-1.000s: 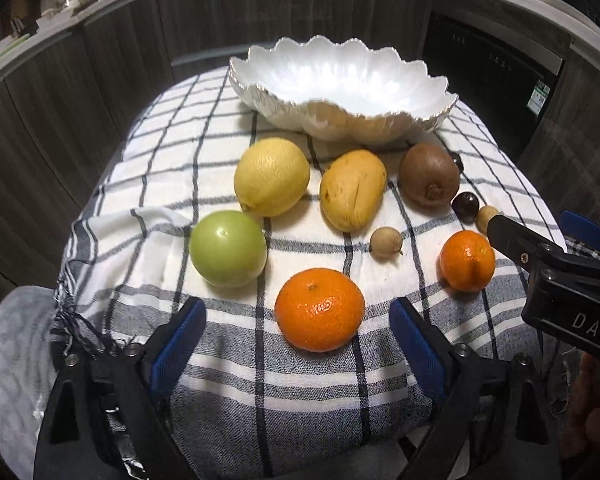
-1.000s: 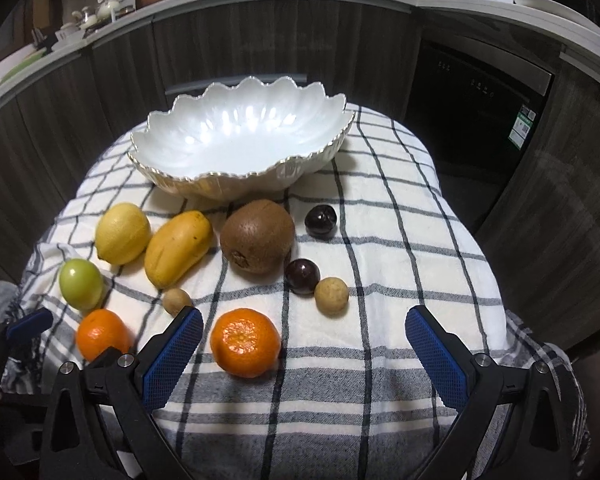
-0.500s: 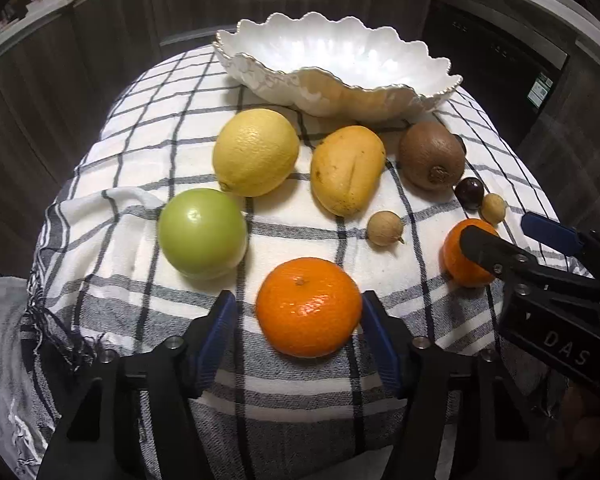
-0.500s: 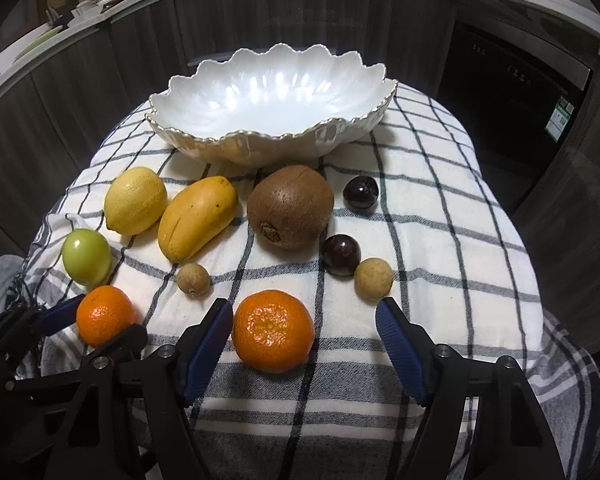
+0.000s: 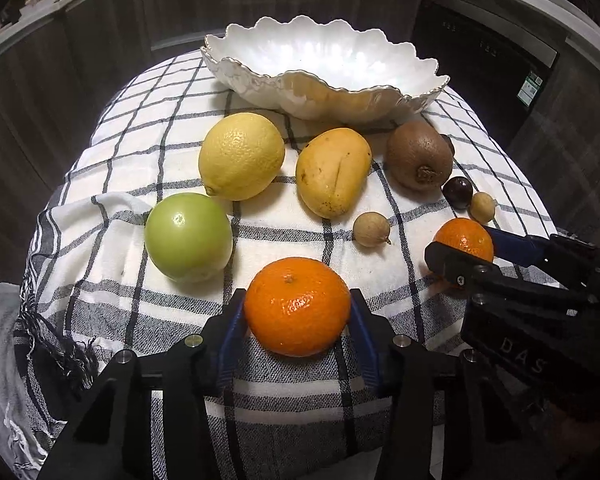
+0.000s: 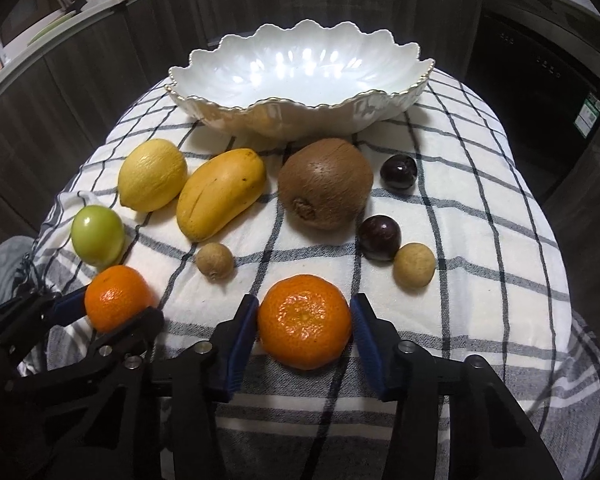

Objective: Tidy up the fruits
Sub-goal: 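Lift both tangerines and carry them over the white bowl with both tools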

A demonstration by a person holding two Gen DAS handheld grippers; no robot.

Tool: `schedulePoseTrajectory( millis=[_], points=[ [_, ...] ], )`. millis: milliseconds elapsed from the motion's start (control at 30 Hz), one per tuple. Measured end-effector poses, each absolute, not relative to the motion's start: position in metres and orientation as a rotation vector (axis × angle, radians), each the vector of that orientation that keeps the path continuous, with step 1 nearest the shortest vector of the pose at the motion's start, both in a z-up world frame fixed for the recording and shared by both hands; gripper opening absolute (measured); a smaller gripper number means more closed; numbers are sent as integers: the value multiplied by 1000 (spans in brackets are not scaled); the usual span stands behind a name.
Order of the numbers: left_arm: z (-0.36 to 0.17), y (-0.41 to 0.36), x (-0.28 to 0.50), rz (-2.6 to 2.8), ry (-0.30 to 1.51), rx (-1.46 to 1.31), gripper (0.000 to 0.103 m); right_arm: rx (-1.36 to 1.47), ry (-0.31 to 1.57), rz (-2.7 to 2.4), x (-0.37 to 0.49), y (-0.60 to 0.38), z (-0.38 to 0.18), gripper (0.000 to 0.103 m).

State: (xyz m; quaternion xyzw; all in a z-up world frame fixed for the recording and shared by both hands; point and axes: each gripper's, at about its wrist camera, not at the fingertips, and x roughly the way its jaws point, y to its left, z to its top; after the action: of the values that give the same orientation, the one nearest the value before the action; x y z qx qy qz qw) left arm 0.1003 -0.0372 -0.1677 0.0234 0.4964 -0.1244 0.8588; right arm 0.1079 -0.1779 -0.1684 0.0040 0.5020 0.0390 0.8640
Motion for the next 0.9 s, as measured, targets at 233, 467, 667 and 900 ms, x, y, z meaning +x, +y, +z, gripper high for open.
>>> schedulePoseTrajectory(
  millis=[233,467,667,900],
  points=[
    [-162,-37,97,-265,1018,60,47,5,1038,81,103,-177,-161,46],
    [-146,-36,88,-267,964,74,47,10,1001,66,96,-179,-146,46],
    [-125,-33,82,-257,913,73,47,17,963,62,88,-180,-128,46],
    [-100,-30,84,-259,863,57,47,22,914,70,87,-178,-100,46]
  ],
)
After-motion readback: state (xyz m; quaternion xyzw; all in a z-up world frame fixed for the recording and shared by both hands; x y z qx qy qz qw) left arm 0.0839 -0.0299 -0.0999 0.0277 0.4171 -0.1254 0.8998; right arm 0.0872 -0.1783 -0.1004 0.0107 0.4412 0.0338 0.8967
